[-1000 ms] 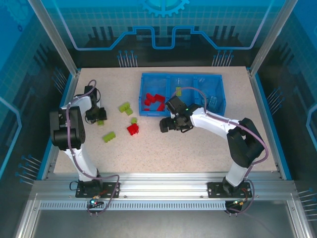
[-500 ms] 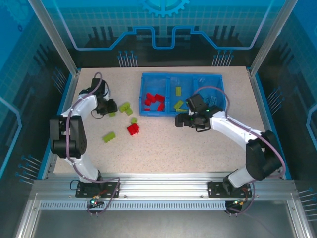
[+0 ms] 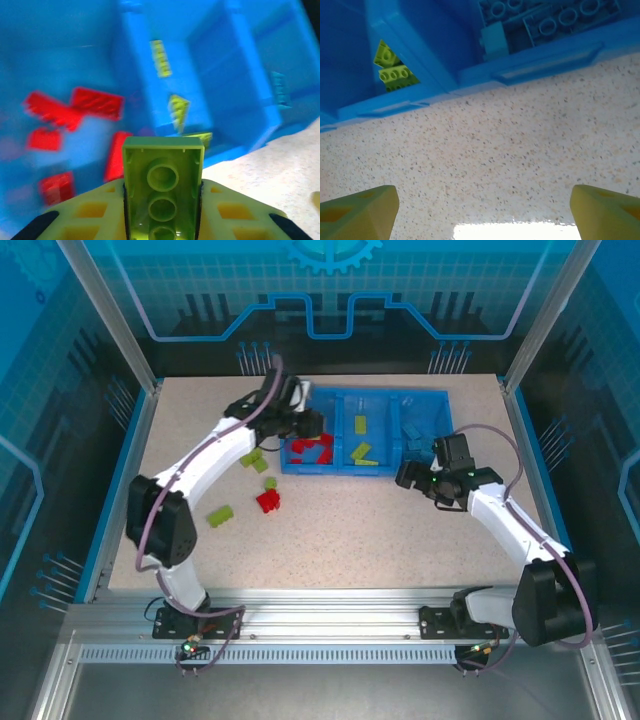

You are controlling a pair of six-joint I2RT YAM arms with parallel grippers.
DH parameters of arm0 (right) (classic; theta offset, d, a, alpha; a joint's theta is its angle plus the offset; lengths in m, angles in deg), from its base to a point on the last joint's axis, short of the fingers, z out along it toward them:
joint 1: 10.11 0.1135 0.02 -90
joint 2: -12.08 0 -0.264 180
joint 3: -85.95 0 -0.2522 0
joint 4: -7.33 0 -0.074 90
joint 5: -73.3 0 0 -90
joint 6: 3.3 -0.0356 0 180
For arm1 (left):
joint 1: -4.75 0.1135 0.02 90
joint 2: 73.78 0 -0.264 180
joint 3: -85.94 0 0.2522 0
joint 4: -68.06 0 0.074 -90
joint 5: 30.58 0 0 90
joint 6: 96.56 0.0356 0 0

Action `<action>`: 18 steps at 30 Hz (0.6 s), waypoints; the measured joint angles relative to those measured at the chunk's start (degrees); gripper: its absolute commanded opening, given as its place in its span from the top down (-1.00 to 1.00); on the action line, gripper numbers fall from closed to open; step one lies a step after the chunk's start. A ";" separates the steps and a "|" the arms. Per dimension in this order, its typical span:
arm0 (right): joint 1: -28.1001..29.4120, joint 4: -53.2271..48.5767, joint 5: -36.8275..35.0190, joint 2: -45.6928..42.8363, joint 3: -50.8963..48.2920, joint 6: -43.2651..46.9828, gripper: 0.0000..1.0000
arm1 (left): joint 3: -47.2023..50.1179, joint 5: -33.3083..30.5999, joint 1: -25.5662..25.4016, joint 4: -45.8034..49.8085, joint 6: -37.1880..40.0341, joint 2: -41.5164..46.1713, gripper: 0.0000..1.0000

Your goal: Sort the legos into containers by color

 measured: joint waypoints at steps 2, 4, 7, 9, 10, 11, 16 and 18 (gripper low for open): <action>-0.39 -0.04 0.85 -0.04 -0.83 0.07 -0.79 | -4.79 0.87 -2.29 -0.61 -0.50 -4.79 0.50; -0.42 -0.39 1.38 -0.04 -1.38 0.04 -0.79 | -8.85 1.55 -3.87 -0.96 -1.01 -9.44 0.49; -0.44 -0.39 2.16 -0.17 -1.92 0.04 -0.79 | -15.80 2.27 -5.60 0.33 -1.38 -16.63 0.46; -0.52 -0.42 2.60 -0.28 -2.19 0.04 -0.79 | -21.51 2.40 -6.19 1.53 -1.84 -21.44 0.37; -0.55 -0.42 2.64 -0.33 -2.19 0.04 -0.79 | -24.11 2.38 -6.32 2.08 -2.36 -23.65 0.29; -0.57 -0.39 2.71 -0.39 -2.19 0.04 -0.79 | -25.77 2.34 -6.36 2.78 -2.67 -25.00 0.17; -0.79 -0.42 3.41 -1.22 -2.19 0.15 -0.79 | -27.96 1.75 -6.25 4.90 -4.42 -27.12 -0.68; -0.81 -0.39 3.82 -1.66 -2.19 0.35 -0.78 | -27.96 1.88 -6.21 4.61 -5.14 -26.99 -0.97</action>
